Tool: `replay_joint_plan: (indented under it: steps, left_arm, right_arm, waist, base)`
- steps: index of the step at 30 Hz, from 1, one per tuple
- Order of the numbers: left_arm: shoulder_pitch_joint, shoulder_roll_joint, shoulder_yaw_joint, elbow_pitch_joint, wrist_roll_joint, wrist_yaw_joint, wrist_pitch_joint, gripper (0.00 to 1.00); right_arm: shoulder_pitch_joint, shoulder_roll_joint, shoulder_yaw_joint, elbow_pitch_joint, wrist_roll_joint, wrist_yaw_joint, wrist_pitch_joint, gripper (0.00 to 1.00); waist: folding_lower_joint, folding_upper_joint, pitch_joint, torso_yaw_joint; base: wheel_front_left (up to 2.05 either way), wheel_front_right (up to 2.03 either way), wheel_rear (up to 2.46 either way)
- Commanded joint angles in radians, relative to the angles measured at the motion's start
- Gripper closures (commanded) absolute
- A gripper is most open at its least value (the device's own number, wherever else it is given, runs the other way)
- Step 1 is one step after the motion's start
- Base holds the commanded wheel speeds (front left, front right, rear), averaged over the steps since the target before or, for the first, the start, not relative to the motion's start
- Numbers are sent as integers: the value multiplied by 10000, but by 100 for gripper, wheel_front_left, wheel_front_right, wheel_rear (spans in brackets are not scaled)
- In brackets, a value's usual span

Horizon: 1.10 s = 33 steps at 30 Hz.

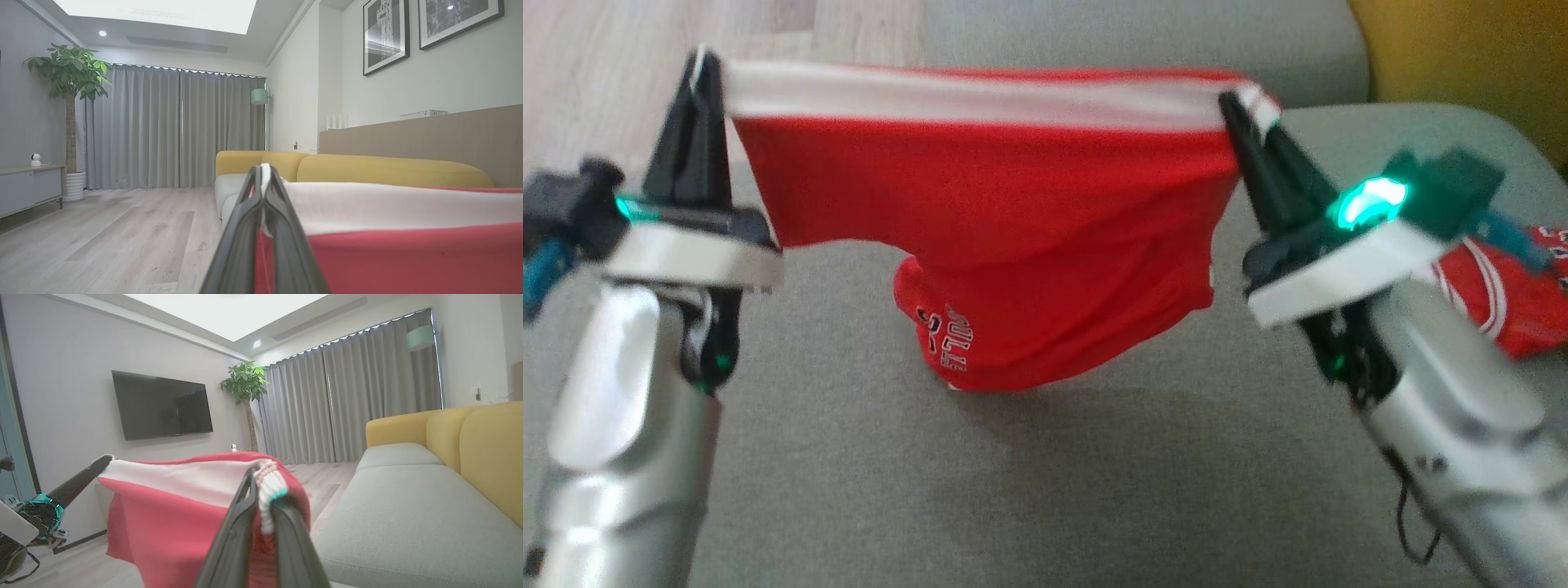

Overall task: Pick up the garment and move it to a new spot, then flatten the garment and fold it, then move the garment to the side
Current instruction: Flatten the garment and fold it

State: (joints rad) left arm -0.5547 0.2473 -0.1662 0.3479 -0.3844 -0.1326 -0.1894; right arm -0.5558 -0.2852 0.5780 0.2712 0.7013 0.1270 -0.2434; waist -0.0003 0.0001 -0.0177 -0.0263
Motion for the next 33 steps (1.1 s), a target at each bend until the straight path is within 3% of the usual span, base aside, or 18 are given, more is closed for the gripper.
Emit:
replay_joint_plan:
  steps: [1,5,10,14,17,23,33]
  left_arm:
    - [-958,512,195,-250,24,26,269,100]
    - [-2101,588,42,149,379,251,502,100]
    - [-4042,528,28,1193,994,824,-165,100]
    - [-5512,449,66,1656,1526,1235,-652,100]
    - [-6046,246,411,1381,1576,1396,-714,100]
    - [-4180,-372,821,1056,1519,1039,-721,100]
    - [1809,-1782,1817,1624,1200,595,-723,100]
  right_arm:
    - [-882,-179,147,-158,108,37,193,100]
    - [-2324,-237,413,409,-10,37,458,100]
    - [-4699,13,752,1966,-1003,37,94,100]
    - [-6391,318,72,3327,-2125,37,-163,100]
    - [-6932,471,-735,3214,-3019,37,-177,100]
    - [-5319,556,-905,3104,-3490,37,-181,100]
    - [-3,368,198,2915,-2019,37,-182,100]
  waist:
    - [3,-1,250,55]
    - [3,-1,1062,99]
    - [3,-1,2124,198]
    - [3,-1,2474,409]
    - [3,-1,2588,607]
    - [3,-1,2356,916]
    - [3,-1,1425,1009]
  base:
    - [0,0,0]
    - [0,0,0]
    - [0,0,0]
    - [0,0,0]
    - [0,0,0]
    - [0,0,0]
    - [0,0,0]
